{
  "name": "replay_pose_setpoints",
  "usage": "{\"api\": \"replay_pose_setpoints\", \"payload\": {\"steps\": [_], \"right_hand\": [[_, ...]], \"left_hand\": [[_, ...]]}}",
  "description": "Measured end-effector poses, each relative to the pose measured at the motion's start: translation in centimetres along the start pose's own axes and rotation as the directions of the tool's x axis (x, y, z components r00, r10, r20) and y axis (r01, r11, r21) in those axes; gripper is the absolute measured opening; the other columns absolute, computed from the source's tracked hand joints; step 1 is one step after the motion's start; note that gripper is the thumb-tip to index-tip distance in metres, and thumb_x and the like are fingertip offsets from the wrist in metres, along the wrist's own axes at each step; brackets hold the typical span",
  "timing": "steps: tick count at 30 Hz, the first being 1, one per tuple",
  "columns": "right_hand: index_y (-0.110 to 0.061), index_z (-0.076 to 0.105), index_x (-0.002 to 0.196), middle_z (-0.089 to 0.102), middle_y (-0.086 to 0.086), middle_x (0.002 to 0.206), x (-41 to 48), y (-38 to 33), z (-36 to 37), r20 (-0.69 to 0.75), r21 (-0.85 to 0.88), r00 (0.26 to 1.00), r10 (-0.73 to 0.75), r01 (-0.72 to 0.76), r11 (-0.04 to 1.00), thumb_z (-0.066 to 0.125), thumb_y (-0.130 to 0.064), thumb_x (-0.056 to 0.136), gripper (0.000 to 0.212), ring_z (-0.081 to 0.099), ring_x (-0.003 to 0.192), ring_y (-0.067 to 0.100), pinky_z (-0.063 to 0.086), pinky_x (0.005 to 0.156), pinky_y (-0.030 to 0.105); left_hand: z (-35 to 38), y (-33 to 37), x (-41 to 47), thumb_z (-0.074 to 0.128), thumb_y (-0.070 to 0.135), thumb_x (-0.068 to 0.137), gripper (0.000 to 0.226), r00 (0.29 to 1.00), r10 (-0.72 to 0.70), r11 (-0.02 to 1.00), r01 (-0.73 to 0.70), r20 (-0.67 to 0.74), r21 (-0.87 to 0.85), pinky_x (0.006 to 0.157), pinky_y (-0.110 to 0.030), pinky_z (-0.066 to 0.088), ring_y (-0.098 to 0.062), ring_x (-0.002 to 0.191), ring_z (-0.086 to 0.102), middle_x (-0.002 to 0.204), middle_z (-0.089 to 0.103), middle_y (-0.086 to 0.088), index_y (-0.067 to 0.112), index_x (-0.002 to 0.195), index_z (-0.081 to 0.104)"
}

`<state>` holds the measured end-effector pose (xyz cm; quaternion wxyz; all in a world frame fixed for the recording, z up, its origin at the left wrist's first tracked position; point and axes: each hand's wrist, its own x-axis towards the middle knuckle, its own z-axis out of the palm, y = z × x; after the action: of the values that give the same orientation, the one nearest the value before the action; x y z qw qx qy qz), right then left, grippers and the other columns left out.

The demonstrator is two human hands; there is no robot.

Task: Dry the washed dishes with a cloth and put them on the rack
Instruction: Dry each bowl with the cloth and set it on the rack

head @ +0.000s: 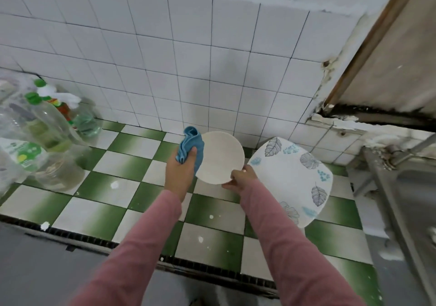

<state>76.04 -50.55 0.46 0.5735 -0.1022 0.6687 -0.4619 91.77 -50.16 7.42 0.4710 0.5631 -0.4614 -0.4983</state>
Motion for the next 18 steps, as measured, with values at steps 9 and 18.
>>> {"api": "replay_pose_setpoints", "payload": {"steps": [9, 18], "right_hand": [[-0.01, 0.038, 0.138, 0.053, 0.016, 0.102, -3.9, -4.6, -10.9, -0.031, 0.184, 0.993, -0.111, 0.115, 0.976, 0.057, 0.008, 0.086, 0.057, 0.064, 0.087, 0.03, 0.062, 0.067, 0.039], [0.002, 0.05, 0.121, 0.06, 0.022, 0.104, -9.8, -7.7, -26.9, -0.21, 0.436, 0.972, -0.108, 0.192, 0.879, 0.048, 0.015, 0.084, 0.039, 0.062, 0.097, 0.04, 0.06, 0.049, 0.038]], "left_hand": [[9.5, 4.5, -2.1, 0.056, 0.029, 0.099, 0.019, 0.975, 0.114, 0.992, -0.1, 0.19, -0.08, 0.071, -0.022, 0.049, -0.009, 0.088, 0.059, 0.1, 0.061, 0.006, 0.025, 0.117, 0.055], [24.2, 7.6, -9.5, 0.058, 0.028, 0.098, 0.028, 0.885, 0.132, 0.99, -0.099, 0.446, -0.097, 0.09, -0.036, 0.049, -0.019, 0.099, 0.059, 0.113, 0.062, -0.003, 0.02, 0.124, 0.057]]}}
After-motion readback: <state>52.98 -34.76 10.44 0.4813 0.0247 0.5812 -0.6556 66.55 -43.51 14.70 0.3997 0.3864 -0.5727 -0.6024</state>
